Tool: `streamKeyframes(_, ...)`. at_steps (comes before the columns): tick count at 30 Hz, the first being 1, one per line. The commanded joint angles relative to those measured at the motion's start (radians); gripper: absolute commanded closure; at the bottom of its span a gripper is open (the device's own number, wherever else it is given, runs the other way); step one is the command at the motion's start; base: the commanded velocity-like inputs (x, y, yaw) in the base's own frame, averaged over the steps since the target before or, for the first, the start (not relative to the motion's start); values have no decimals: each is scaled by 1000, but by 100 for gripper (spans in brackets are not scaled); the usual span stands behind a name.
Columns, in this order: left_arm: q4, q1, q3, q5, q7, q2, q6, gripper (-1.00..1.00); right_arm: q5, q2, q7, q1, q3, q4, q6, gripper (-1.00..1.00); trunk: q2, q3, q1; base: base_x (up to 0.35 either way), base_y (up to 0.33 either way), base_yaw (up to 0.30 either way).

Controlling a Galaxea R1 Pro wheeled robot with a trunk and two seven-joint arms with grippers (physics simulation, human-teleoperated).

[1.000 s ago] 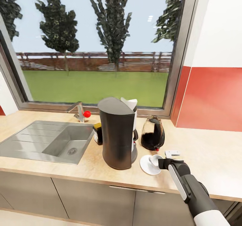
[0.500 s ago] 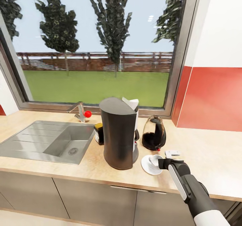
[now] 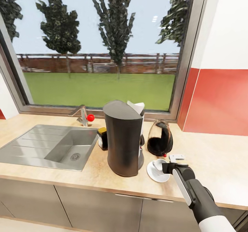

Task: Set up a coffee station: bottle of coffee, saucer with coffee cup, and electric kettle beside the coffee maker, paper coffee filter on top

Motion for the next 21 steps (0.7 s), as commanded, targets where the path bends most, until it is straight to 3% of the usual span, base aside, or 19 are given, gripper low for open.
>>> streamKeyframes(1,1,0,-8,3,3,0,-4,-100,-12,-1,-8,-1,3,-1,3,100,-1,-2,0,3,2,0)
streamKeyframes(7,1,0,-8,2,3,0,-4,-100,-11,-1,-8,-1,2,-1,3,100,-1,-2,0,1,0,0)
streamKeyframes(8,1,0,-8,2,3,0,-4,-100,-11,-1,-9,-1,2,-1,3,-100,-1,-2,0,0,0,0)
streamKeyframes(21,1,0,-8,2,3,0,-4,-100,-11,-1,-10,-1,3,-1,3,-100,-1,-2,0,0,0,0)
